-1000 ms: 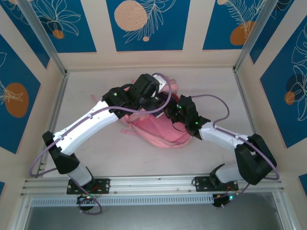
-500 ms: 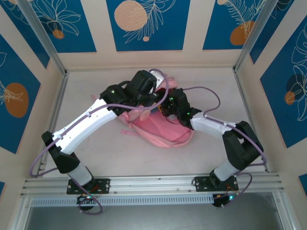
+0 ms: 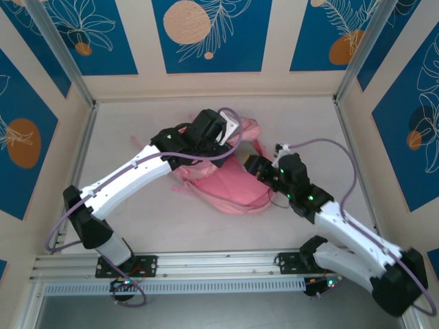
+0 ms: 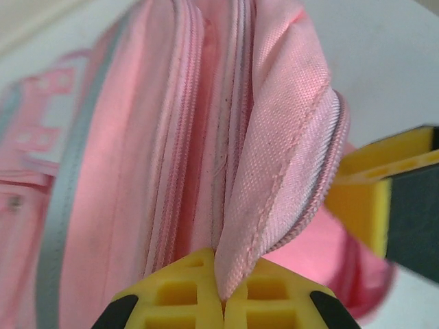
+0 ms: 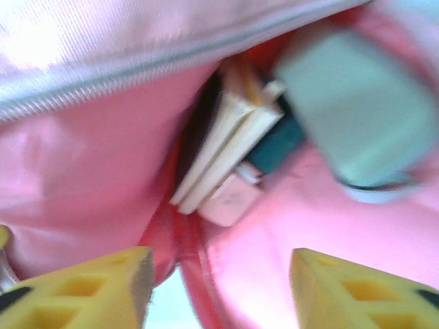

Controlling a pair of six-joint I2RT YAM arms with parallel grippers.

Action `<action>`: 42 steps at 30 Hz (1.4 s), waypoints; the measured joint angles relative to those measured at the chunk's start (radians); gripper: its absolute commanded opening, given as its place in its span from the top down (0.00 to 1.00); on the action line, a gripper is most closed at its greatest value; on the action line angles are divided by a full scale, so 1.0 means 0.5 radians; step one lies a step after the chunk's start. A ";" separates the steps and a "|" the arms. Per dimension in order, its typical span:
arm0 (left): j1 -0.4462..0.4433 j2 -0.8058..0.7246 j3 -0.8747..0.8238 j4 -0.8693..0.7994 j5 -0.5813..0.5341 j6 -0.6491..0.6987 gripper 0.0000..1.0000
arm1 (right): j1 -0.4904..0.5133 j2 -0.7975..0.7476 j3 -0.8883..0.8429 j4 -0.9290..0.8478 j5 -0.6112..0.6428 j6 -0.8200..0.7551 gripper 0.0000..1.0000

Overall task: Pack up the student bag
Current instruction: Close the student bag at the center of the table, then rotate the card holder at the center of the table.

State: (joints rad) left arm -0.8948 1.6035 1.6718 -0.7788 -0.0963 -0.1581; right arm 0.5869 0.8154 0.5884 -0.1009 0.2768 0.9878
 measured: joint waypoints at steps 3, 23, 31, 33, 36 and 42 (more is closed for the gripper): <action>-0.005 0.003 -0.141 0.088 0.192 -0.075 1.00 | -0.020 -0.338 -0.060 -0.336 0.269 -0.014 0.59; -0.194 0.788 0.087 0.236 0.780 -0.348 0.58 | -0.376 -0.378 0.105 -1.189 0.658 0.121 0.69; -0.168 0.455 -0.068 0.400 0.656 -0.430 0.43 | -0.382 -0.381 0.132 -1.293 0.620 0.140 0.61; -0.114 0.203 -0.291 0.440 0.592 -0.514 0.42 | -0.383 -0.395 0.132 -1.300 0.587 0.140 0.61; 0.080 -0.182 -0.615 0.488 0.514 -0.694 0.37 | -0.384 -0.416 0.108 -1.283 0.527 0.155 0.61; 0.501 -0.663 -1.157 0.572 0.251 -1.160 0.42 | -0.384 -0.423 0.033 -1.250 0.439 0.194 0.60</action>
State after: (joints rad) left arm -0.6441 1.2720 1.0935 -0.4927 0.0292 -0.7380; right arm 0.3950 0.6041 0.6048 -0.7258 0.4961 1.0847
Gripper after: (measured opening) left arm 0.594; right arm 0.394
